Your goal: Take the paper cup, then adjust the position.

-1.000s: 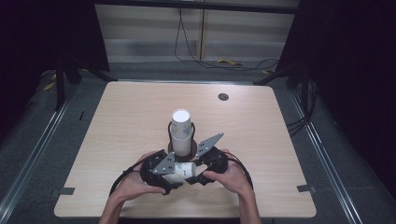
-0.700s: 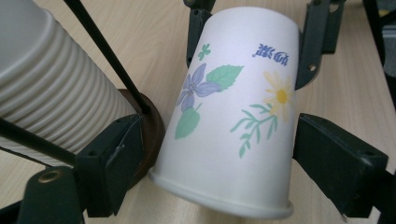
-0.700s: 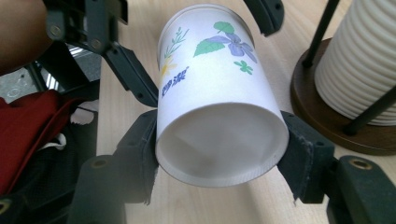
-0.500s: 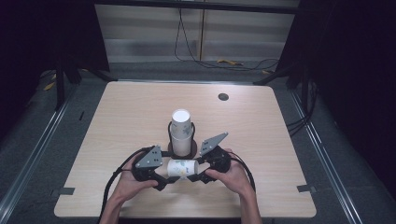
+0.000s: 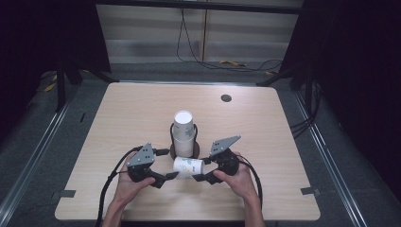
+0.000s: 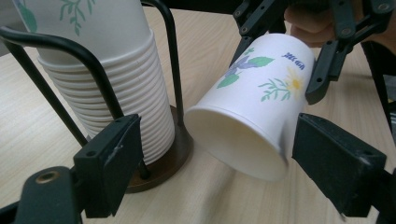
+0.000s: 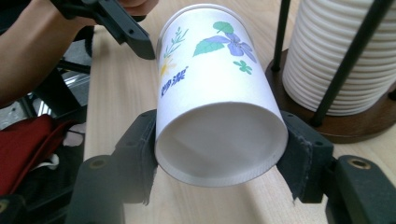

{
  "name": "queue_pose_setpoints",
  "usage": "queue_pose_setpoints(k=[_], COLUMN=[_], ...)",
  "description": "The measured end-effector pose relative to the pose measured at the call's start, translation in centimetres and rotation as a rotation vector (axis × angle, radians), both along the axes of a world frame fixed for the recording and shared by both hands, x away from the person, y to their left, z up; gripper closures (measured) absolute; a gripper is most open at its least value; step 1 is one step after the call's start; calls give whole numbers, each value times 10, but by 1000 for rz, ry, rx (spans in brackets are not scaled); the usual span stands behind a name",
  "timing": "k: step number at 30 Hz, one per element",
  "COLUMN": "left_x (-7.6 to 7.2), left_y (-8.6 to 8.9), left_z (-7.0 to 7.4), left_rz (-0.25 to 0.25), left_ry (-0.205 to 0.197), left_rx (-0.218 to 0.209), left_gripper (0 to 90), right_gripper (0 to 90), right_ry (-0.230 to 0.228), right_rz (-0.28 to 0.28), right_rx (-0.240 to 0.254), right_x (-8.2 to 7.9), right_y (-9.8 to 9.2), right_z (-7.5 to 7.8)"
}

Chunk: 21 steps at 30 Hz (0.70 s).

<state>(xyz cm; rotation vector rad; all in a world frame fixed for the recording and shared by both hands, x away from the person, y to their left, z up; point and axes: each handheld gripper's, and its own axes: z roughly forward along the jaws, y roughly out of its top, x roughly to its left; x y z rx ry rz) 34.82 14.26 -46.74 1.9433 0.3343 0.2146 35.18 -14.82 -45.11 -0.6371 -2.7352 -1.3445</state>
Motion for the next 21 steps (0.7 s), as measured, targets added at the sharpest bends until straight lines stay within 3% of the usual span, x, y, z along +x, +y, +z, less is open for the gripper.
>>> queue_pose_setpoints(k=[11,14,21], left_x=[-8,-8,-7], left_y=[5,6,7], left_z=[1,-1,-4], left_rz=[24,36,39], left_ry=[-11,-1,5], left_rx=[-42,-66,-79], left_gripper=[159,159,158], right_gripper=[366,365,366], right_ry=[-22,-30,-43], right_rz=[-29,-33,-33], right_rx=[79,89,135], right_x=[-6,-8,-9], right_y=[-6,-7,-11], right_z=[-6,-8,-14])
